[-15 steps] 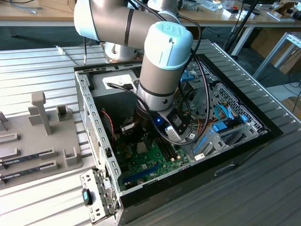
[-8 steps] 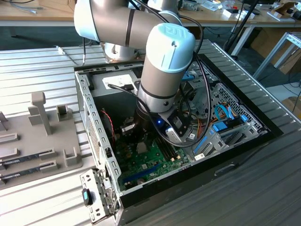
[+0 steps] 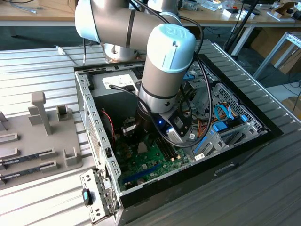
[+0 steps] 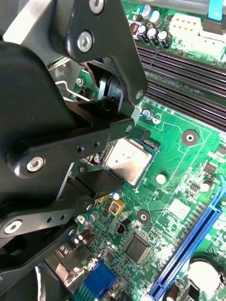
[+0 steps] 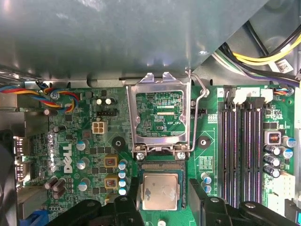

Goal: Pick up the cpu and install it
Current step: 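Place the cpu into insertion slot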

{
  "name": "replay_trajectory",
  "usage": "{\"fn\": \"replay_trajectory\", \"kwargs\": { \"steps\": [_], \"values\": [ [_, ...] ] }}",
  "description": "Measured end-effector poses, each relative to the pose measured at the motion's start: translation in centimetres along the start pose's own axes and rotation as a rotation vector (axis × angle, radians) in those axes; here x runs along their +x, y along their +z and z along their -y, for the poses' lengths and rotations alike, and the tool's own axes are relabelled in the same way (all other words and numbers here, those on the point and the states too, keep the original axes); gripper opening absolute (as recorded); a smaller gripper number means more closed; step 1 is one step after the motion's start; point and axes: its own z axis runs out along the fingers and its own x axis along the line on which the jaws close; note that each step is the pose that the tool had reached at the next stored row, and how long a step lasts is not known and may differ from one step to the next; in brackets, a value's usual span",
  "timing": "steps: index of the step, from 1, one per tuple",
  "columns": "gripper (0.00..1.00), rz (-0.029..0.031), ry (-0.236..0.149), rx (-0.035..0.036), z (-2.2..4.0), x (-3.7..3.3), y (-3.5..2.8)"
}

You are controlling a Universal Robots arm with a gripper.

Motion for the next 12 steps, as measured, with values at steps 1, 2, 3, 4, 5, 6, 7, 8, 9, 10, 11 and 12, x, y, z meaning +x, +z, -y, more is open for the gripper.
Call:
{"fn": "replay_trajectory", "kwargs": {
  "steps": [1,2,3,4,5,6,7,8,9,10,11,12],
  "values": [
    [0.53,-0.0002,0.000,0.0005,0.01,0.00,0.03],
    [0.53,-0.0001,0.000,0.0004,0.00,0.01,0.06],
    [0.53,-0.0001,0.000,0.0003,-0.01,0.00,0.09],
    [0.53,-0.0001,0.000,0.0005,0.00,0.01,0.11],
    [0.53,-0.0002,0.000,0.0005,0.00,0.01,0.12],
    [0.53,-0.0001,0.000,0.0003,-0.01,0.00,0.15],
    [0.53,0.0000,0.000,0.0003,-0.01,0.00,0.17],
    [0.53,-0.0001,0.000,0.0004,-0.01,0.00,0.17],
    [0.53,-0.0001,0.000,0.0004,-0.01,0.00,0.17],
    [0.53,-0.0001,0.000,0.0004,-0.01,0.00,0.18],
    [0.53,-0.0001,0.000,0.0004,-0.01,0.00,0.18],
    [0.53,-0.0001,0.000,0.0004,-0.01,0.00,0.18]
  ]
}}
